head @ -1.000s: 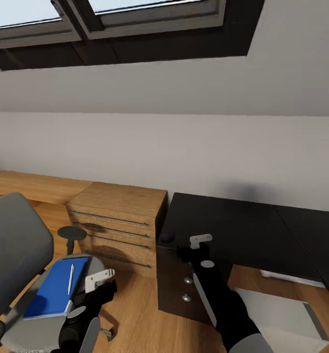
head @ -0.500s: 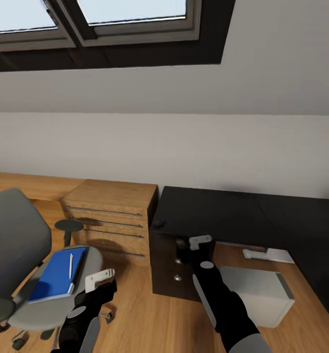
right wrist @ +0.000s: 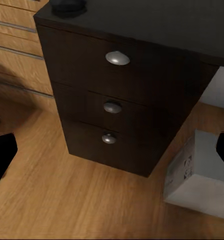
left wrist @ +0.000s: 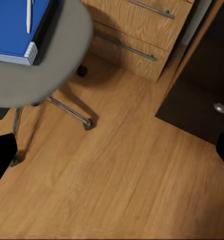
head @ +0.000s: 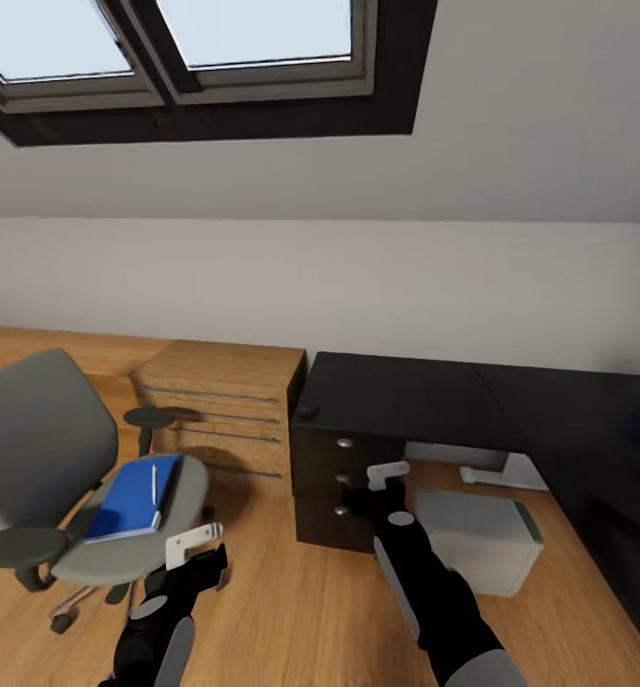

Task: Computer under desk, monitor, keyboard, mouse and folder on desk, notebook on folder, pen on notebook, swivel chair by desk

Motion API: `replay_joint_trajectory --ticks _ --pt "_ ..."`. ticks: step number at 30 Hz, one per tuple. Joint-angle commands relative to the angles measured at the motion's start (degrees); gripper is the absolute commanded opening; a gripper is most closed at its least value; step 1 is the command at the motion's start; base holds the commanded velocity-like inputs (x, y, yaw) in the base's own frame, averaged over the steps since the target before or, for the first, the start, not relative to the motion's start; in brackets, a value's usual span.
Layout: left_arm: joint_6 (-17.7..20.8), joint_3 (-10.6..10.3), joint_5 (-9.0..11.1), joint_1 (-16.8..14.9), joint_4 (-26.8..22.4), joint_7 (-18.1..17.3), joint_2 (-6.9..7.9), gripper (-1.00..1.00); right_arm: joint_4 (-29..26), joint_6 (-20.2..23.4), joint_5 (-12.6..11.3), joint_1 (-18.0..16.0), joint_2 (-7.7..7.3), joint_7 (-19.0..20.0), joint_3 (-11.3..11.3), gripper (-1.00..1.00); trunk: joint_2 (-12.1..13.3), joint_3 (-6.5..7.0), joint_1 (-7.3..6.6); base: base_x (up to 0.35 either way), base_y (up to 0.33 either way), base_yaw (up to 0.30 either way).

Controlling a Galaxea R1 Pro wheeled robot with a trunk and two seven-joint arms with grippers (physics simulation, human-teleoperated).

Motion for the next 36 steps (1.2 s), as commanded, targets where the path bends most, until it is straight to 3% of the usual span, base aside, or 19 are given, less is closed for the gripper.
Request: replay_joint_trajectory --ticks 1,22,29,36 --pt "0.1 -0.1 0.6 0.0 -0.1 0.6 0.02 1.0 -0.1 0.4 0.4 0.0 0.0 -0.2 0.1 1.0 0.0 -0.07 -0.03 -0.335 -0.049 0.0" --pt "0.2 -0.1 0.6 0.0 0.2 0.6 -0.02 1.0 1.6 0.0 0.4 0.0 0.0 0.0 0.2 1.0 0.0 -0.07 -0.03 -0.311 -0.003 0.0" --pt "0.1 -0.1 0.5 0.0 0.9 0.6 -0.02 1.0 7.1 -4.5 0.4 0.0 0.0 -0.1 0.3 1.0 0.0 -0.07 -0.03 -0.044 0.0 0.0" --pt "0.1 -0.2 0.6 0.0 2.2 0.5 -0.02 1.0 9.7 -10.7 0.4 0.0 0.0 0.1 0.2 1.0 2.8 1.19 -1.57 -0.008 0.0 0.0"
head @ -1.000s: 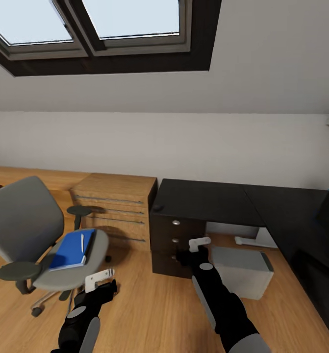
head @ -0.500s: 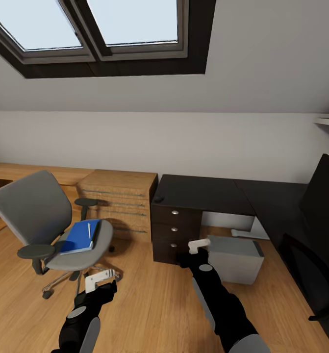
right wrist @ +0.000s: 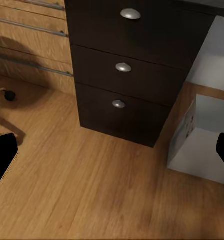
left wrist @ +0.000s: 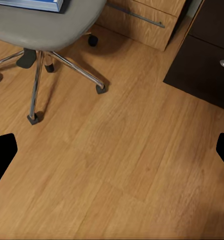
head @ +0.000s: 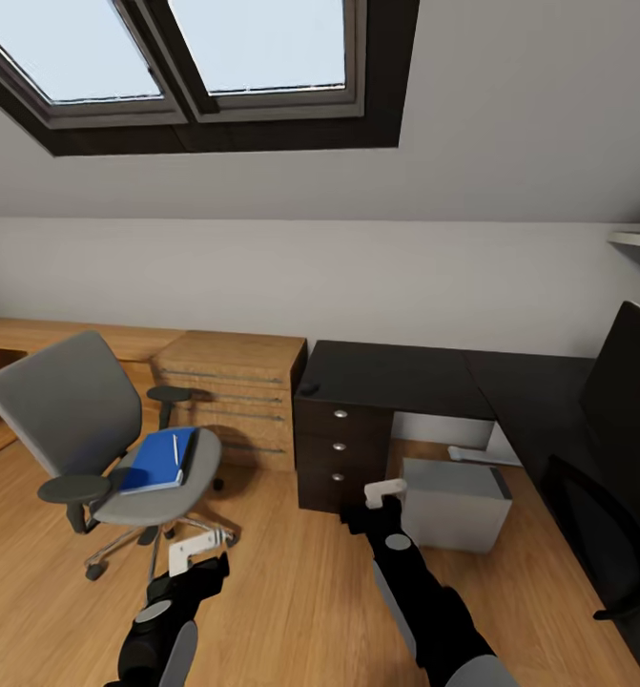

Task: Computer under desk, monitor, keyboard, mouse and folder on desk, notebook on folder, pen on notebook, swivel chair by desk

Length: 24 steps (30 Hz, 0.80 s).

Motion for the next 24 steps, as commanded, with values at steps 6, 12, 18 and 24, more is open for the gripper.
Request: replay_joint_trajectory --ticks 6,12,18,24 --pt "0.1 -0.1 0.6 0.0 4.2 0.7 0.03 1.0 5.6 -6.1 0.4 0.0 0.0 -0.2 0.1 1.0 2.4 1.02 -1.32 -0.002 0.0 0.0" --pt "-3.6 0.0 0.5 0.0 15.2 0.7 0.09 1.0 18.6 -17.4 0.6 0.0 0.0 -0.4 0.3 1.0 4.8 2.09 -2.64 0.0 0.0 0.0" --pt "-21.0 0.0 0.5 0.0 31.9 0.5 0.29 1.0 36.4 -33.5 0.5 0.0 0.0 -0.8 -0.3 1.0 7.2 3.17 -3.96 0.0 0.0 0.0" --pt "-45.7 -0.1 0.4 0.0 58.7 0.4 1.95 1.0 53.0 -45.0 0.4 3.3 -2.77 -5.9 -0.3 1.0 7.6 3.35 -4.18 0.0 0.0 0.0"
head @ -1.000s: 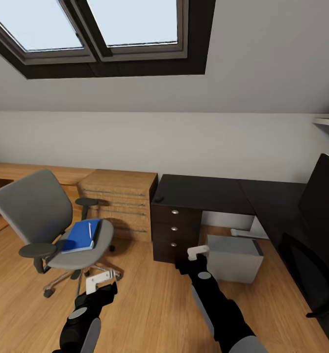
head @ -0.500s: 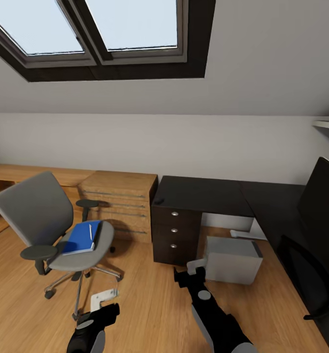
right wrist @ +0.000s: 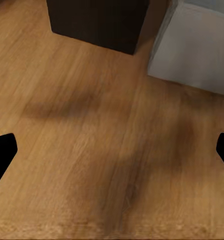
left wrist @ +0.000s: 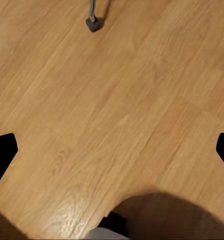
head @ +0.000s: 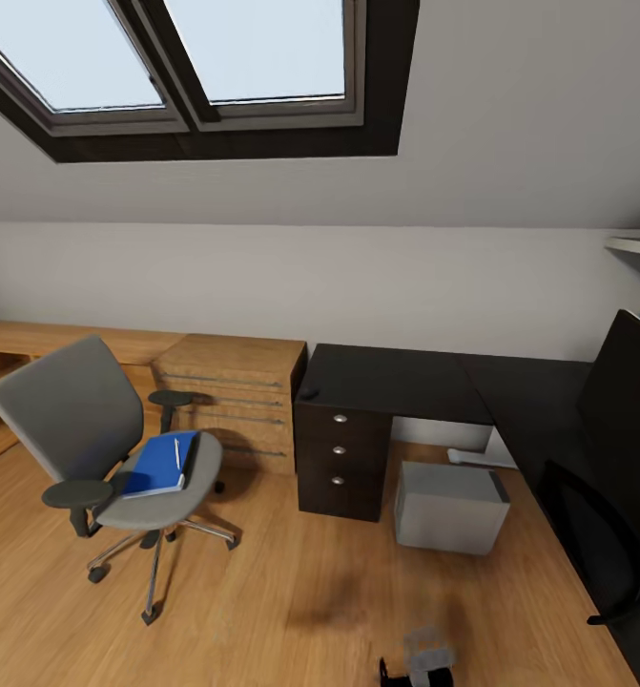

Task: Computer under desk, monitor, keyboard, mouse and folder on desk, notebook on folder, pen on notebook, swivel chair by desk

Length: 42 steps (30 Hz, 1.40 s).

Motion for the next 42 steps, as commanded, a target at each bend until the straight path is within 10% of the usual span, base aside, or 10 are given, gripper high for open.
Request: replay_joint_trajectory --ticks 1,4,9,42 --pt "-2.5 -0.4 0.4 -0.1 1.5 0.2 0.09 1.0 0.3 -0.3 0.6 0.9 -0.41 -0.7 0.7 1.0 0.0 -0.05 0.0 0.0 0.0 0.0" --pt "-12.6 -0.5 0.1 -0.1 5.6 0.1 0.24 1.0 0.8 -5.8 0.7 4.4 -1.74 -1.2 0.7 1.0 0.0 -0.05 0.0 0.0 0.0 0.0" --pt "-15.5 -0.5 -0.9 -0.1 6.8 0.1 0.36 1.0 0.9 -10.1 0.8 6.6 -2.25 -1.3 0.7 1.0 0.0 -0.05 0.0 -0.01 0.0 0.0" --pt "-15.8 -0.6 -1.1 -0.1 9.3 0.1 0.3 1.0 0.9 -10.7 0.8 7.1 -2.27 -1.1 0.8 1.0 0.0 -0.05 0.0 -0.31 -0.022 0.0"
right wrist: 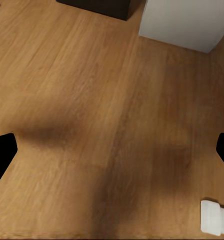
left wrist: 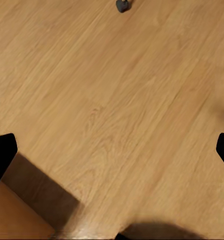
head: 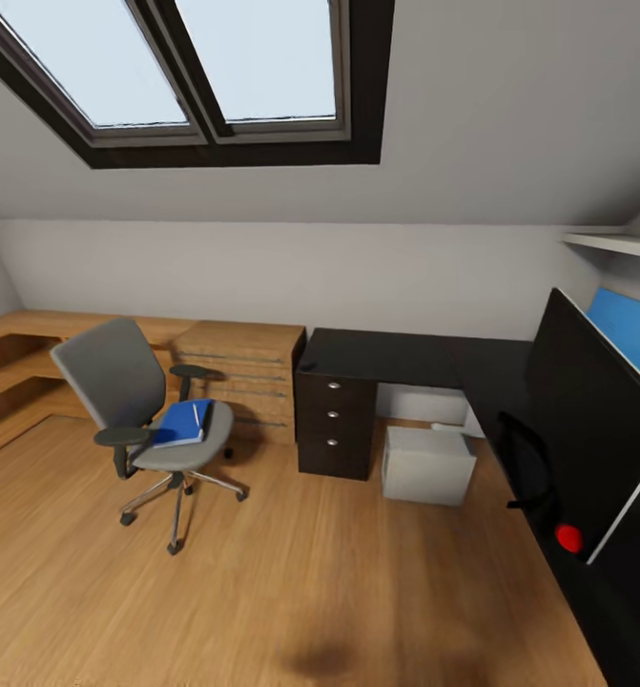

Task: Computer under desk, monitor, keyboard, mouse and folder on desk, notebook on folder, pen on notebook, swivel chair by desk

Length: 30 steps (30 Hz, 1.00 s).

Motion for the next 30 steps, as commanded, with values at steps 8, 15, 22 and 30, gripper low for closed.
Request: replay_joint_trajectory --ticks 8,15,22,30 --pt "-0.2 -0.4 0.5 0.0 0.9 0.4 0.02 1.0 0.1 0.0 0.4 -0.1 0.1 -0.7 0.4 1.0 0.0 -0.07 -0.03 -0.276 -0.215 0.0" --pt "-0.2 -0.4 0.5 0.0 0.9 0.4 0.02 1.0 0.2 0.0 0.3 -0.1 0.19 -0.7 0.4 1.0 0.0 -0.07 -0.03 -0.226 -0.268 0.0" --pt "-0.2 -0.4 0.5 0.0 0.9 0.4 0.02 1.0 0.1 0.0 0.3 -0.1 0.2 -0.7 0.4 1.0 0.0 -0.07 -0.03 -0.223 -0.271 0.0" --pt "-0.2 -0.4 0.6 0.0 0.9 0.4 0.02 1.0 0.1 0.0 0.3 -0.1 0.25 -0.8 0.4 1.0 0.0 -0.07 -0.03 -0.223 -0.272 0.0"
